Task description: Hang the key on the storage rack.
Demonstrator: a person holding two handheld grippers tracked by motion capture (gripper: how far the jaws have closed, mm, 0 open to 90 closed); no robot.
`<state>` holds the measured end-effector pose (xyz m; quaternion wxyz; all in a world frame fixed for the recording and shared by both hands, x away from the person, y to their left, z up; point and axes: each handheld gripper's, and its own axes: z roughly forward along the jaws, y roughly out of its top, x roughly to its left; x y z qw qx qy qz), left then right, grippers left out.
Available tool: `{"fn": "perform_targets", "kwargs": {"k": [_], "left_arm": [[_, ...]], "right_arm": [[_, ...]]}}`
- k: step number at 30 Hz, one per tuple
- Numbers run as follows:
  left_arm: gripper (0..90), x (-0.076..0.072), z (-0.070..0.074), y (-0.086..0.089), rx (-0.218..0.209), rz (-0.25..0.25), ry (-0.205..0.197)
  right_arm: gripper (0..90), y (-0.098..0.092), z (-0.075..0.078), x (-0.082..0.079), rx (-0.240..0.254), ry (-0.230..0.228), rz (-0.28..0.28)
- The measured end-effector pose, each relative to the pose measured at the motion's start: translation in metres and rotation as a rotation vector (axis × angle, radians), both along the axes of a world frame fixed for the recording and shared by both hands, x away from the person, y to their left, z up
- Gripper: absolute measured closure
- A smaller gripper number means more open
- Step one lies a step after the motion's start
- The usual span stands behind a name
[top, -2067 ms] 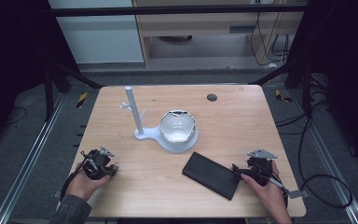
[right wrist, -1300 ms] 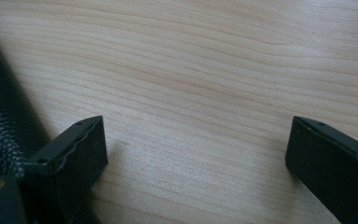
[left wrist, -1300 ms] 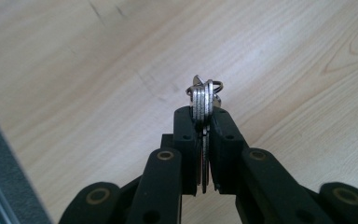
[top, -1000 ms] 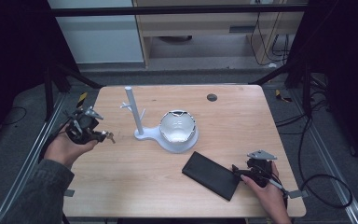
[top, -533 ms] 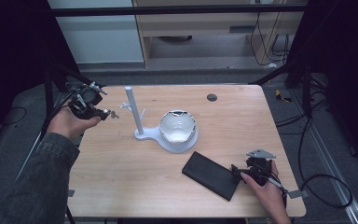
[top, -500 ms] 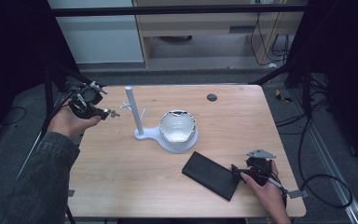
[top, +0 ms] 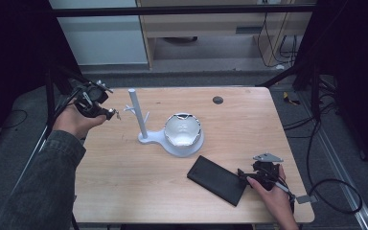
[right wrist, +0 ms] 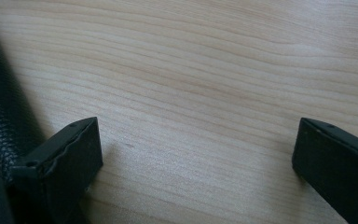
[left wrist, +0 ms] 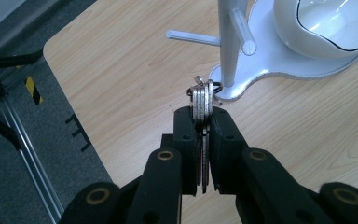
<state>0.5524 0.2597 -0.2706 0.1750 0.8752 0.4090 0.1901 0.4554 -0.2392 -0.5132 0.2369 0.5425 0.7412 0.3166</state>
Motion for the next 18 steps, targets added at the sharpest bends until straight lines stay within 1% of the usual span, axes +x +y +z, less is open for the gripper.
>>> {"fn": "perform_targets", "kwargs": {"k": [1,5,6,7,8,9,18], "left_arm": [[82.1,0.000,0.001,0.000,-0.009,-0.011,-0.009],[82.1,-0.001,0.002,-0.003,-0.017,-0.013,-0.004],[82.1,0.000,0.003,-0.004,-0.014,-0.024,-0.011],[82.1,0.000,0.004,-0.004,-0.005,-0.034,-0.008],[82.1,-0.001,0.004,-0.006,-0.007,-0.032,0.003],[82.1,0.000,0.004,-0.006,-0.001,-0.040,-0.006],[82.1,0.000,0.005,-0.011,0.002,-0.048,-0.008]], "right_arm": [[1.8,0.000,0.000,0.000,0.001,0.001,-0.001],[1.8,0.001,0.000,0.000,0.005,0.001,-0.002],[1.8,0.000,0.000,0.000,0.001,0.001,-0.001],[1.8,0.000,0.000,0.000,0.002,0.001,0.000],[1.8,0.000,0.000,0.000,0.001,0.002,0.000],[1.8,0.000,0.000,0.000,0.001,0.002,0.000],[1.8,0.000,0.000,0.000,0.003,-0.001,-0.001]]}}
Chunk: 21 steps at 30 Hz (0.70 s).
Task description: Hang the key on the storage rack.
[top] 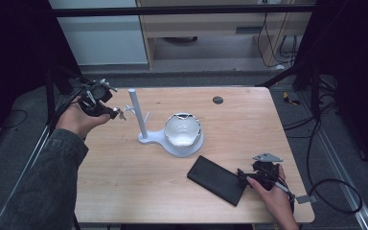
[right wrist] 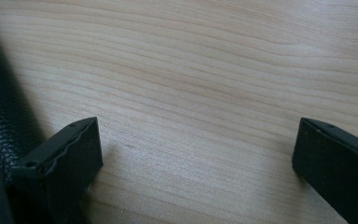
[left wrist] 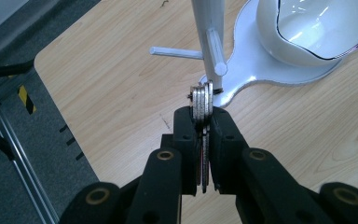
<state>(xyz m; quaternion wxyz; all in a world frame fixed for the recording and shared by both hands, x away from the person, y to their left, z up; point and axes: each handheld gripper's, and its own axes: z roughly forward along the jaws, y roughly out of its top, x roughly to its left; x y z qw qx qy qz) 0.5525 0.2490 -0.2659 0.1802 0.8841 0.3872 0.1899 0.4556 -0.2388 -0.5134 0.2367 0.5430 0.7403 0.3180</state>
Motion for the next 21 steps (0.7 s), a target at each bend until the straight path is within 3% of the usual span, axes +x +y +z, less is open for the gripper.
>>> {"fn": "perform_targets", "kwargs": {"k": [21], "left_arm": [[82.1,0.008,-0.001,-0.012,0.007,0.011,-0.003]], "right_arm": [[1.9,0.000,0.000,0.000,0.000,0.000,0.000]]}}
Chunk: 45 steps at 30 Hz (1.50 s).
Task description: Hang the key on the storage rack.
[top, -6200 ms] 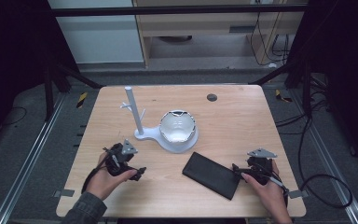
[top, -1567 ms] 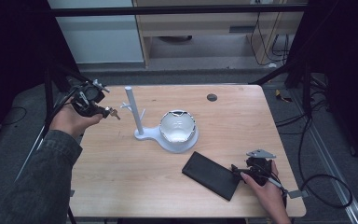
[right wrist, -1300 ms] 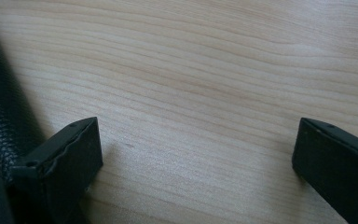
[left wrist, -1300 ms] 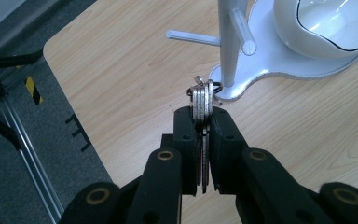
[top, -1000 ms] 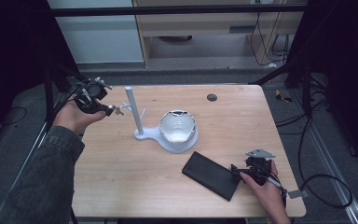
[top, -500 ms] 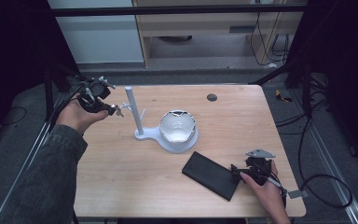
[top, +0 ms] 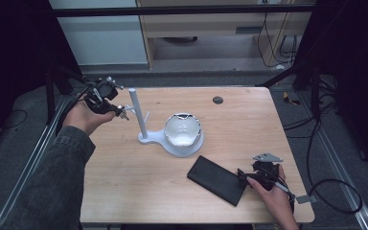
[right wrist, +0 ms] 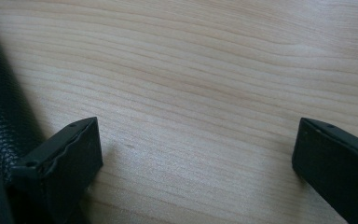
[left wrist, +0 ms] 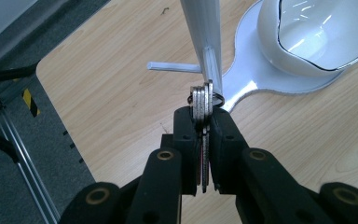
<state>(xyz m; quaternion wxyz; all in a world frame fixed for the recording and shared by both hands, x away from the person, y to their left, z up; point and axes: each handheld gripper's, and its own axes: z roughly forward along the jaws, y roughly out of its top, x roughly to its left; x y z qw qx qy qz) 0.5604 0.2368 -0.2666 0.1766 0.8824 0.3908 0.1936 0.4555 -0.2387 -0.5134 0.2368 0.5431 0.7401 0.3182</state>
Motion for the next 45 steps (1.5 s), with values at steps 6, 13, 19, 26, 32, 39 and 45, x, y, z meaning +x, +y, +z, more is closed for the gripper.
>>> {"fn": "perform_targets", "kwargs": {"k": [6,13,19,26,32,39,45], "left_arm": [[82.1,0.001,-0.001,0.001,-0.007,0.004,-0.001],[82.1,-0.001,-0.002,0.004,-0.012,0.011,-0.004],[82.1,0.000,0.001,0.008,-0.038,0.017,-0.012],[82.1,0.000,0.002,0.004,-0.014,0.009,-0.003],[82.1,-0.004,0.004,0.007,-0.015,0.005,-0.002],[82.1,-0.006,0.008,0.004,-0.027,-0.013,-0.014],[82.0,0.001,0.003,0.000,-0.011,-0.009,-0.007]], "right_arm": [[1.9,0.000,0.000,0.000,0.003,0.000,-0.001],[1.9,0.000,0.000,0.000,0.000,0.000,0.000],[1.9,0.000,0.000,0.000,0.003,0.000,-0.001],[1.9,0.000,0.000,0.000,0.000,0.000,0.000],[1.9,0.000,0.000,0.000,0.000,0.000,0.000],[1.8,0.000,0.000,0.000,0.000,0.000,0.000],[1.9,0.000,0.000,0.000,0.000,0.000,0.000]]}}
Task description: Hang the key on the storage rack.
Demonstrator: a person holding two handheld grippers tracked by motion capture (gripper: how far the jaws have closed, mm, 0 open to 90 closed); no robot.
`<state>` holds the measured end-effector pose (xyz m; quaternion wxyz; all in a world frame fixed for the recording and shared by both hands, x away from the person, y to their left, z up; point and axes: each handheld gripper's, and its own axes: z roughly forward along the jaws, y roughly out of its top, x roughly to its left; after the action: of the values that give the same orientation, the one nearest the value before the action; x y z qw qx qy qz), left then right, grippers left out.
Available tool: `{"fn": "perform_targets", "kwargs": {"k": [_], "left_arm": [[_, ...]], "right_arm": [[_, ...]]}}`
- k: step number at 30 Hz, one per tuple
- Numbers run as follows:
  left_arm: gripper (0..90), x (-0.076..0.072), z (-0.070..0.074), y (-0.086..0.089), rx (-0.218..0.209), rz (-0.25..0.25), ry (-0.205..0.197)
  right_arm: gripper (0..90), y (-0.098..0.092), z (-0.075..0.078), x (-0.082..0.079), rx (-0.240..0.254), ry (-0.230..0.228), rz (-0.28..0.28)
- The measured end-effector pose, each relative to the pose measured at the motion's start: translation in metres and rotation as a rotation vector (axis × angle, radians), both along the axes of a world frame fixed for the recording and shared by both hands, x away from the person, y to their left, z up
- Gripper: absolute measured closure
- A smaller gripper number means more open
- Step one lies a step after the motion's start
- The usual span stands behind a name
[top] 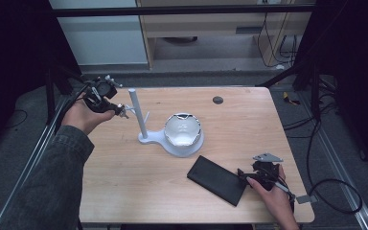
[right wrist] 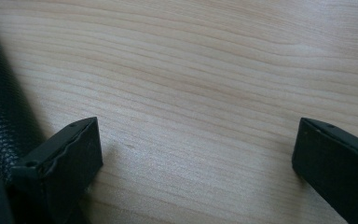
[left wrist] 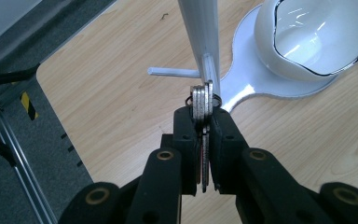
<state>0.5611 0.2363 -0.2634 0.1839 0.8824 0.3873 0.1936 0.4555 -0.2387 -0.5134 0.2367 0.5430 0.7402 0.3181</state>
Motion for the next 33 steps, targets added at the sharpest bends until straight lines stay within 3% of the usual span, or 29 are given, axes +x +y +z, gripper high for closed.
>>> {"fn": "perform_targets", "kwargs": {"k": [12,14,17,18,19,20,23,24,28,33], "left_arm": [[80.4,0.002,-0.003,0.001,-0.015,-0.009,-0.009],[71.8,-0.002,0.000,0.003,-0.026,-0.003,-0.025],[71.1,-0.007,0.006,0.006,-0.045,-0.013,-0.045],[67.1,-0.014,0.011,0.008,-0.058,-0.009,-0.078],[64.9,-0.014,0.011,0.008,-0.058,-0.009,-0.078],[63.6,-0.022,0.015,0.007,-0.067,-0.014,-0.113],[56.0,-0.030,0.016,0.004,-0.070,-0.022,-0.141],[53.3,-0.040,0.015,-0.003,-0.067,-0.037,-0.161],[41.9,-0.057,0.006,-0.022,-0.085,-0.090,-0.183],[28.9,-0.065,-0.011,-0.040,-0.101,-0.138,-0.172]], "right_arm": [[1.8,0.000,0.000,0.000,0.001,0.000,0.000],[1.8,0.000,0.000,0.000,0.000,0.000,0.000],[1.8,0.000,0.000,0.000,0.000,0.000,0.000],[1.8,0.000,0.000,0.000,0.002,0.003,0.000],[1.8,0.000,0.000,0.000,0.002,0.003,0.000],[1.8,0.000,0.000,0.000,-0.001,0.003,0.001],[1.8,0.000,0.000,0.000,0.003,0.002,0.000],[1.8,0.000,0.000,0.000,-0.001,0.002,0.001],[1.8,0.000,0.000,0.000,-0.001,0.002,0.001],[1.8,0.000,0.000,0.000,0.002,0.004,0.000]]}}
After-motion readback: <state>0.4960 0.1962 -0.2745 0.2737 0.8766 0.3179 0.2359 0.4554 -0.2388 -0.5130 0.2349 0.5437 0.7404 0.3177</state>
